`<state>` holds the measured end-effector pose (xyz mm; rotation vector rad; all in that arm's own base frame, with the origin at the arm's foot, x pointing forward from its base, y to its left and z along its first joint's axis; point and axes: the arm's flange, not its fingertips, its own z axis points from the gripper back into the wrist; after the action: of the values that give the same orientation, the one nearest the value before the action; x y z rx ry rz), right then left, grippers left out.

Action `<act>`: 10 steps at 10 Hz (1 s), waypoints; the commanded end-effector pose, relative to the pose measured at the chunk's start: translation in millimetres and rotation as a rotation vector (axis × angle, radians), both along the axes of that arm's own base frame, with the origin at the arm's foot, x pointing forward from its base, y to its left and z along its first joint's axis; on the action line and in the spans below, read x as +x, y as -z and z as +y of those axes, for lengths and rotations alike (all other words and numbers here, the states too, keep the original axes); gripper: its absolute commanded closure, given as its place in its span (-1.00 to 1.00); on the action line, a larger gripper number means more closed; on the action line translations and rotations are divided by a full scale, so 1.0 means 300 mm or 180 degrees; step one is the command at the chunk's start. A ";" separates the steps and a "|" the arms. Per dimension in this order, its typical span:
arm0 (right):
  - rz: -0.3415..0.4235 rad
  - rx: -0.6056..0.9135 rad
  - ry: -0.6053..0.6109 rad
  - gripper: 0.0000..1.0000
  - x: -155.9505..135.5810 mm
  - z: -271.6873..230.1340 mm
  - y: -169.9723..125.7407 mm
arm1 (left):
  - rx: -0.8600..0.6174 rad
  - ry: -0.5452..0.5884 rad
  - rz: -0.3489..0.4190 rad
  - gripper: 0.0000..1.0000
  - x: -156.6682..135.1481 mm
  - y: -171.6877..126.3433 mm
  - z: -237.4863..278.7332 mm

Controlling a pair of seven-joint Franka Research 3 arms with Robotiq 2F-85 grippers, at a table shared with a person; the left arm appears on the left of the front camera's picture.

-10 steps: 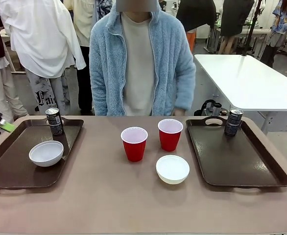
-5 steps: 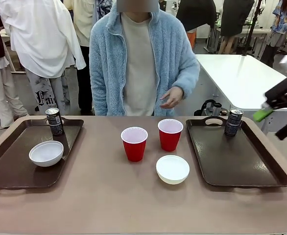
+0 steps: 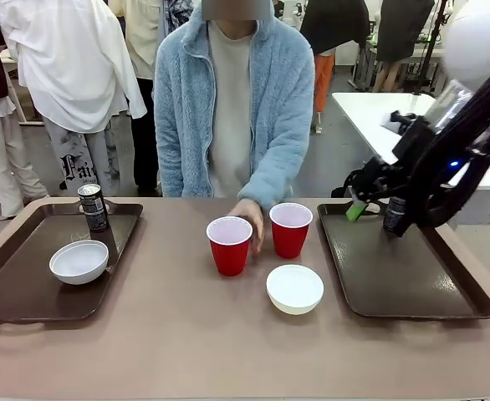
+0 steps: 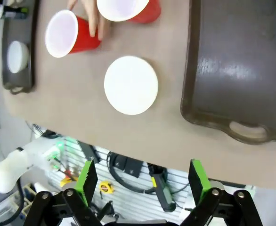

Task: Prepare tableware on both trays.
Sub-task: Pick up a Picnic Bowl from the table and place it on a Handle tray.

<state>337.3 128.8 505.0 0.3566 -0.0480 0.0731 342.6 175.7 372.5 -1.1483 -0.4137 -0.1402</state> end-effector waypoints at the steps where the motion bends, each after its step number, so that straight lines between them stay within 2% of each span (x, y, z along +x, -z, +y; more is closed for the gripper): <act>1: 0.0016 -0.0294 0.0016 -1.00 -0.003 0.053 0.050 | -0.0007 -0.0019 -0.0046 -0.86 -0.017 0.021 -0.007; 3: -0.0166 -0.0415 -0.0274 -1.00 -0.006 0.118 0.114 | 0.0171 -0.0010 -0.0043 -0.86 -0.039 0.025 -0.031; 4: -0.0310 -0.0343 -0.0524 -1.00 -0.007 0.129 0.121 | 0.0008 -0.0005 0.0037 -0.86 -0.010 0.013 -0.002; 5: -0.0049 -0.0326 -0.0198 -1.00 -0.008 0.097 0.077 | 0.0008 -0.0005 0.0037 -0.86 -0.010 0.013 -0.002; 6: -0.0130 -0.0356 -0.0337 -1.00 -0.016 0.127 0.094 | 0.0008 -0.0005 0.0037 -0.86 -0.010 0.013 -0.002; 7: -0.0031 -0.0290 -0.0558 -1.00 -0.144 0.009 0.065 | 0.0008 -0.0005 0.0037 -0.86 -0.010 0.013 -0.002; 8: 0.0137 -0.0071 -0.0609 -1.00 -0.261 -0.147 0.024 | 0.0008 -0.0005 0.0037 -0.86 -0.010 0.013 -0.002; 9: 0.0097 -0.0060 -0.0521 -1.00 -0.301 -0.226 0.039 | 0.0008 -0.0005 0.0037 -0.86 -0.010 0.013 -0.002; 10: 0.0092 0.0007 -0.0424 -1.00 -0.286 -0.257 0.042 | 0.0008 -0.0005 0.0037 -0.86 -0.010 0.013 -0.002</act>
<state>257.8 71.5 498.3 0.3688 0.0207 0.2254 339.5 173.9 367.1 -1.1355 -0.3975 -0.1308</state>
